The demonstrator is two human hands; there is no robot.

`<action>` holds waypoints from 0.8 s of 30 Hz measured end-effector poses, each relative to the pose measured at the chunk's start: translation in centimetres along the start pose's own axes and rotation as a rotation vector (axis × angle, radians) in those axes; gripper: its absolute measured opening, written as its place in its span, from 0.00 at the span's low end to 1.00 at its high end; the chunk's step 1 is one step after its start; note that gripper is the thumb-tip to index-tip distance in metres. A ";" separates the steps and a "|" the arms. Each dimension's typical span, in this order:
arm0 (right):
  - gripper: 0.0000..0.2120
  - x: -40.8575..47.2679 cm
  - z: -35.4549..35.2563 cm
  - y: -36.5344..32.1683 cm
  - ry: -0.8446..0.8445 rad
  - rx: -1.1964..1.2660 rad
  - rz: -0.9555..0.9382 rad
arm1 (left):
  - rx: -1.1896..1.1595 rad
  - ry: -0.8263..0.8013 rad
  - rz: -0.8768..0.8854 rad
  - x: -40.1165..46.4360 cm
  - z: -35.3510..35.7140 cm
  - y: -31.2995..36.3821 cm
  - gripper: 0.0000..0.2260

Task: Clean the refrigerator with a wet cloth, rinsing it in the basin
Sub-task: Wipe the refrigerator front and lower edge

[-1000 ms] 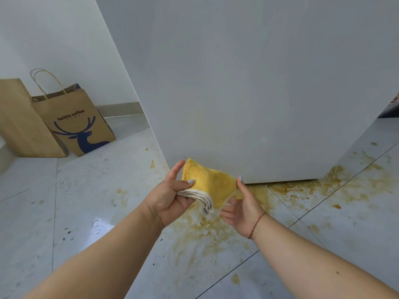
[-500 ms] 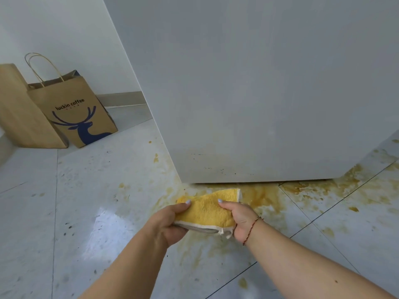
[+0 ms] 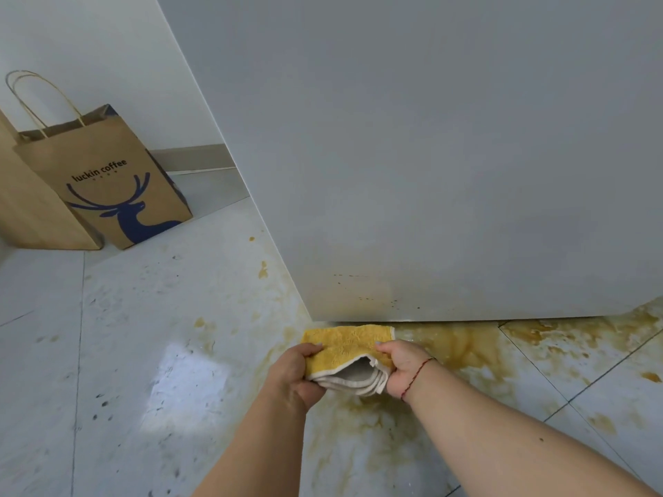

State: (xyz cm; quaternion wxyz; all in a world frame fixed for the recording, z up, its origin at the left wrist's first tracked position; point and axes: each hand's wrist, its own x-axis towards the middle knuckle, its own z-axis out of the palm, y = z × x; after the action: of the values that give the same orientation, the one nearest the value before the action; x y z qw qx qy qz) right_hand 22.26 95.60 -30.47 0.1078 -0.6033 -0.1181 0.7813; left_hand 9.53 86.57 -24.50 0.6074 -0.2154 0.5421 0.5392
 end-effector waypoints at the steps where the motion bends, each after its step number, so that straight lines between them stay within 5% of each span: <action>1: 0.08 0.5 0.2 -0.2 0.009 0.017 0.000 | -0.009 0.008 0.013 0.7 0.1 0.2 0.14; 9: 0.13 2.6 2.3 -2.2 -0.012 0.174 -0.005 | -0.218 0.056 0.145 3.2 2.1 1.6 0.07; 16: 0.15 0.4 2.5 -3.1 -0.150 0.324 -0.036 | -0.320 0.017 0.230 3.5 3.0 2.7 0.19; 24: 0.11 -5.5 2.3 -4.8 -0.259 0.483 -0.105 | -0.379 -0.031 0.270 -1.0 4.6 4.7 0.20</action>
State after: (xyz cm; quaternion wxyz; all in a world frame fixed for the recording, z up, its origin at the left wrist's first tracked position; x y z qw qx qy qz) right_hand 21.57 98.38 -23.37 0.2727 -0.4484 0.0277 0.8508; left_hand 7.50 91.61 -20.65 0.4867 -0.2430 0.4457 0.7110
